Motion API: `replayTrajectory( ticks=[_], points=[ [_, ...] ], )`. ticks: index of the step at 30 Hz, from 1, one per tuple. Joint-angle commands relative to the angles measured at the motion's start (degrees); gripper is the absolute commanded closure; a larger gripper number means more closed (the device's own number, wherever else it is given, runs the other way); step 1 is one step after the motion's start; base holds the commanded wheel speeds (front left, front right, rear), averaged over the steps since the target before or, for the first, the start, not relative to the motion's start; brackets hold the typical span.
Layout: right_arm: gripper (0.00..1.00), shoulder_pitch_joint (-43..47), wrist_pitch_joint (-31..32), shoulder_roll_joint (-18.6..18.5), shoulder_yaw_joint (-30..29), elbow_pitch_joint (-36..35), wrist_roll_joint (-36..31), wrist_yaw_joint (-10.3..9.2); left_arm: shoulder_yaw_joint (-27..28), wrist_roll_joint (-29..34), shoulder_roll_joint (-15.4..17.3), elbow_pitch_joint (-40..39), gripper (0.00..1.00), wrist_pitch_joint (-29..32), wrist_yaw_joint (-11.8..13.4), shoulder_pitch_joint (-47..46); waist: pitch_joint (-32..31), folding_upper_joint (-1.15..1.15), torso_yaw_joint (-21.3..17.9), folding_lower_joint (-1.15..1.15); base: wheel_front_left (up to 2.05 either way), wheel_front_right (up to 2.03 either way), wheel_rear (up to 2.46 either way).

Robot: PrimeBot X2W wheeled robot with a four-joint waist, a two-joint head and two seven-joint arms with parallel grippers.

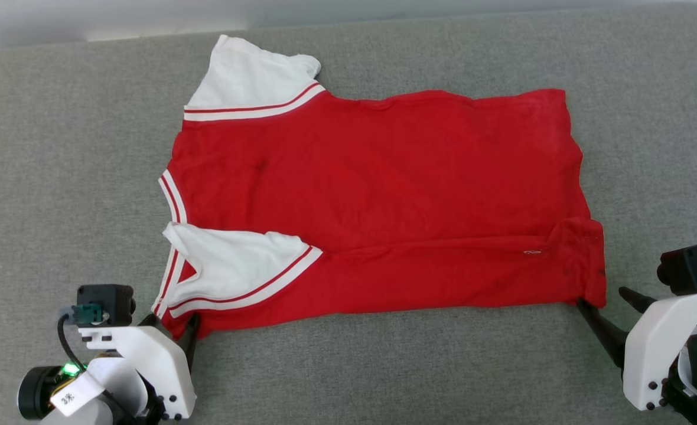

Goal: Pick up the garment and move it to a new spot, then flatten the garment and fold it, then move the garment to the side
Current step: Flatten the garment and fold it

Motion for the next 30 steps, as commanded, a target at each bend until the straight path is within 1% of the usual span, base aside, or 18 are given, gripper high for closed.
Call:
replayTrajectory(
  ticks=[1, 2, 4, 7, 10, 13, 16, 18, 20, 23, 27, 30],
  points=[
    [0.00, -0.57, -0.38, -0.33, 0.07, -0.51, 0.30, -0.02, -0.83, 0.17, 0.08, 1.86, 0.00, 1.30, 0.28, 0.13, 0.73, 0.00, -0.37, 0.00, 0.00, 0.00, 0.00],
    [0.00, -0.64, -0.55, -0.46, 0.02, -0.64, 0.32, -0.02, -1.42, -0.45, -0.36, 2.25, 0.06, 2.08, -0.35, 0.20, 0.96, 0.00, -0.41, 0.00, 0.00, 0.00, 0.00],
    [0.00, -0.72, -0.67, -0.78, -0.15, -0.86, 0.04, -0.02, -2.68, -1.31, -1.14, 2.42, 1.00, 3.84, -1.24, 0.18, 1.28, 0.00, -0.46, 0.00, 0.00, 0.00, 0.00],
    [0.00, -1.44, -1.27, -1.27, -0.40, -1.23, -0.88, -0.02, -3.97, -1.70, -1.45, 2.60, 1.00, 5.11, -2.53, 0.06, 1.27, 0.00, -0.36, 0.00, 0.00, 0.00, 0.00],
    [0.00, -1.87, -1.76, -1.06, -1.01, -0.29, -1.82, -0.02, -3.99, -1.82, -1.84, 2.17, 1.00, 4.12, -3.55, -0.06, 0.37, 0.00, 0.10, 0.00, 0.00, 0.00, 0.00],
    [0.00, -2.41, -1.22, -0.44, -1.92, 1.16, -3.17, -0.02, -3.67, -0.59, -1.84, 0.44, 1.00, 2.16, -4.50, -0.88, -0.49, 0.00, 0.84, 0.00, 0.00, 0.00, 0.00],
    [0.00, -2.66, 0.24, 0.38, -2.28, 3.11, -3.56, -0.02, -3.14, 0.66, -1.17, -2.21, 1.00, 0.89, -4.35, -1.97, -1.18, 0.00, 1.92, 0.00, 0.00, 0.00, 0.00],
    [0.00, -3.06, 0.96, 0.43, -2.60, 4.54, -4.46, -0.02, -3.14, 1.56, -0.62, -4.22, 1.00, 0.63, -3.91, -2.64, -1.44, 0.00, 2.82, 0.00, 0.00, 0.00, 0.00],
    [0.00, -3.21, 1.50, 1.27, -3.04, 6.30, -4.61, -0.02, -3.28, 2.28, -0.49, -6.08, 1.00, 0.45, -3.53, -2.83, -1.59, 0.00, 3.68, 0.00, 0.00, 0.00, 0.00],
    [0.00, -3.45, 1.73, 1.48, -3.97, 8.72, -6.50, -0.03, -3.40, 3.49, -0.04, -8.36, 1.00, 0.20, -2.96, -3.27, -1.38, 0.00, 4.90, 0.00, 0.00, 0.00, 0.00],
    [0.00, -4.03, 2.34, 2.35, -3.76, 11.79, -7.87, -0.02, -3.72, 4.30, -0.13, -10.39, 1.00, -0.02, -2.56, -3.74, -0.72, 0.00, 6.10, 0.00, 0.00, 0.00, 0.00],
    [0.00, -3.59, 3.37, 2.55, -2.72, 13.76, -7.61, -0.01, -4.04, 4.74, -0.39, -11.03, 1.00, -0.21, -2.61, -3.92, -0.17, 0.00, 6.65, 0.00, 0.00, 0.00, 0.00]
  ],
)
